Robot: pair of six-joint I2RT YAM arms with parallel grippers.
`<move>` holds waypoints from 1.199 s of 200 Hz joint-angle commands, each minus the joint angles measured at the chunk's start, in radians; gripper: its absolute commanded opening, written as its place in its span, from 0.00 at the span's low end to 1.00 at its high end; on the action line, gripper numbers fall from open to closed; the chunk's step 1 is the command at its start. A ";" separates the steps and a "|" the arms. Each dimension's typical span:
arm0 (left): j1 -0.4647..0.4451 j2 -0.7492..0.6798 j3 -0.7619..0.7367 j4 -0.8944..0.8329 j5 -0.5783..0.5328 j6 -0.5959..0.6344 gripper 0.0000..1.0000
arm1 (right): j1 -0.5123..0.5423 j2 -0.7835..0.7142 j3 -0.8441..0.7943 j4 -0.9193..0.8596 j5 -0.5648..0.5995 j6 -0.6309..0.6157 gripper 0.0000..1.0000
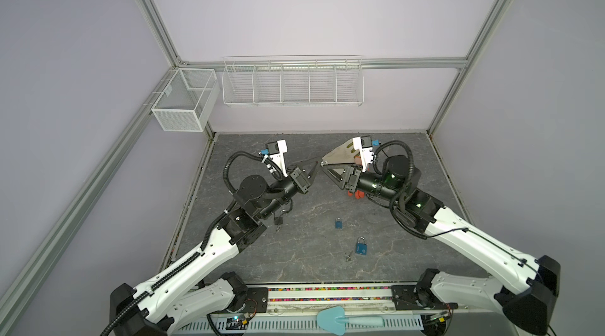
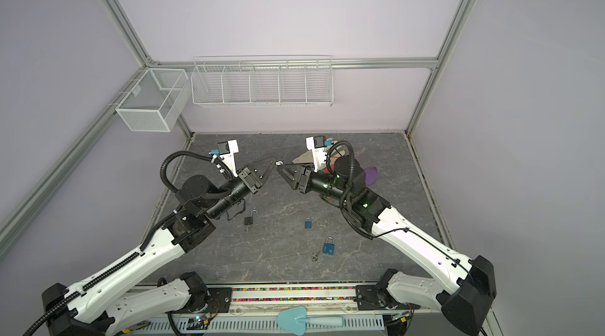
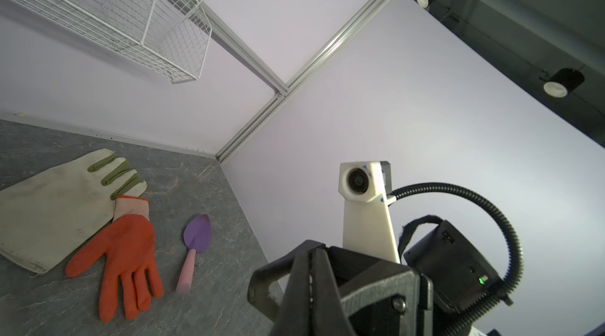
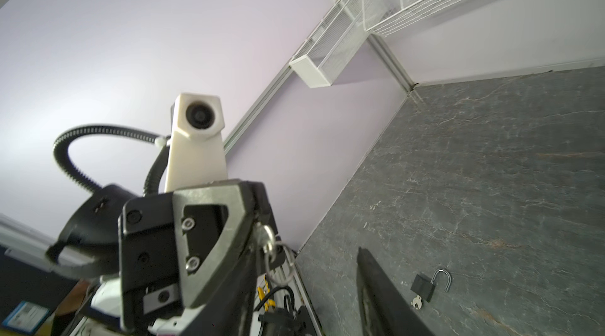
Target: Unlock with the key
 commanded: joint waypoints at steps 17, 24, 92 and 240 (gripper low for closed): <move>0.003 0.028 0.069 -0.183 0.103 0.127 0.00 | -0.044 -0.042 0.030 -0.010 -0.234 -0.079 0.47; 0.003 0.028 0.071 -0.182 0.111 0.136 0.00 | -0.047 -0.039 0.035 -0.015 -0.250 -0.078 0.45; 0.003 0.021 0.084 -0.189 0.118 0.162 0.00 | -0.113 -0.033 -0.002 0.061 -0.331 0.017 0.33; 0.012 0.016 0.085 -0.141 0.118 0.135 0.00 | -0.124 0.014 0.013 0.083 -0.412 0.035 0.16</move>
